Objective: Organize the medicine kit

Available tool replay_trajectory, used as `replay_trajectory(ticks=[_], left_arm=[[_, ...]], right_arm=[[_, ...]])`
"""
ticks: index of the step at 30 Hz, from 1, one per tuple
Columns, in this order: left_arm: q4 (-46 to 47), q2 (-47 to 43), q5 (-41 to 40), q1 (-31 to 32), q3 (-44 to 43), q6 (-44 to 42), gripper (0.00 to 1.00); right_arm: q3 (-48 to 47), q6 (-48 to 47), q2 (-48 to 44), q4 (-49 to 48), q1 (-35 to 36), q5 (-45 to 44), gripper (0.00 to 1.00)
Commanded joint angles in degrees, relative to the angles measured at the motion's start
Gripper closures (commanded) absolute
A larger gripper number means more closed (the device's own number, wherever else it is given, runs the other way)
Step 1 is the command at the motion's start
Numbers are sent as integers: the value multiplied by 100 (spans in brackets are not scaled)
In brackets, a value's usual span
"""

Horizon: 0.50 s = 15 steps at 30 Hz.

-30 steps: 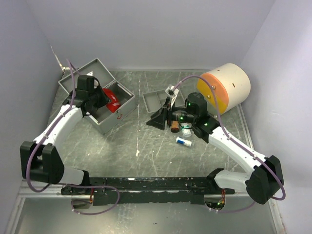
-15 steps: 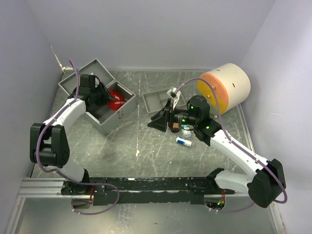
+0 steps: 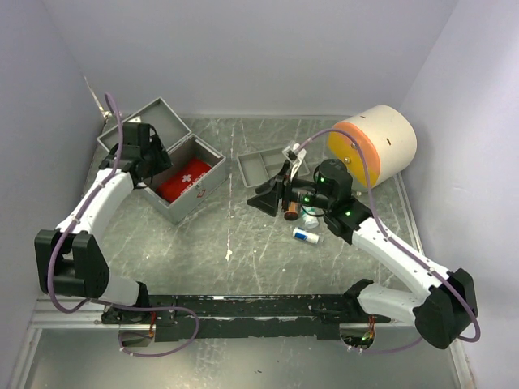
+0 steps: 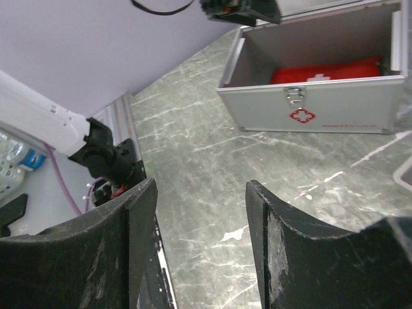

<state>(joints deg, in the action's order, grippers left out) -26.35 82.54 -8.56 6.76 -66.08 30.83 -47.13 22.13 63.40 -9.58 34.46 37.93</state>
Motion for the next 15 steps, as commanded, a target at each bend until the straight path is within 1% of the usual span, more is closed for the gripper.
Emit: replay_trajectory(ticks=[1,2,3,5,7,11,13,15], left_arm=[[-261,-335,-287,-35,-106,-339,33],[-229,-447,-199,-35,-72,-406,34],[-160,-598,-77,-35,-4,-481,31],[28,-950,327,-30,205,-653,27],[247,-1331,1010,-18,434,-767,25],[698,-1789,3211,34,605,-702,25],[884,-1900,3672,141,657,-654,25],[1147,-2009,3919,312,751,-649,25]], right_arm=[[-156,-187,-177,315,-9,-784,42],[-168,-171,-174,421,-7,-1033,40],[-189,-162,-166,532,-7,-1297,38],[-221,-150,-142,831,-17,-1902,36],[-249,-110,-124,1142,-15,-2581,35],[-223,-191,-32,1792,-20,-3981,31],[-201,-167,84,2172,-20,-4531,29],[-190,-123,250,2443,-31,-4873,29]])
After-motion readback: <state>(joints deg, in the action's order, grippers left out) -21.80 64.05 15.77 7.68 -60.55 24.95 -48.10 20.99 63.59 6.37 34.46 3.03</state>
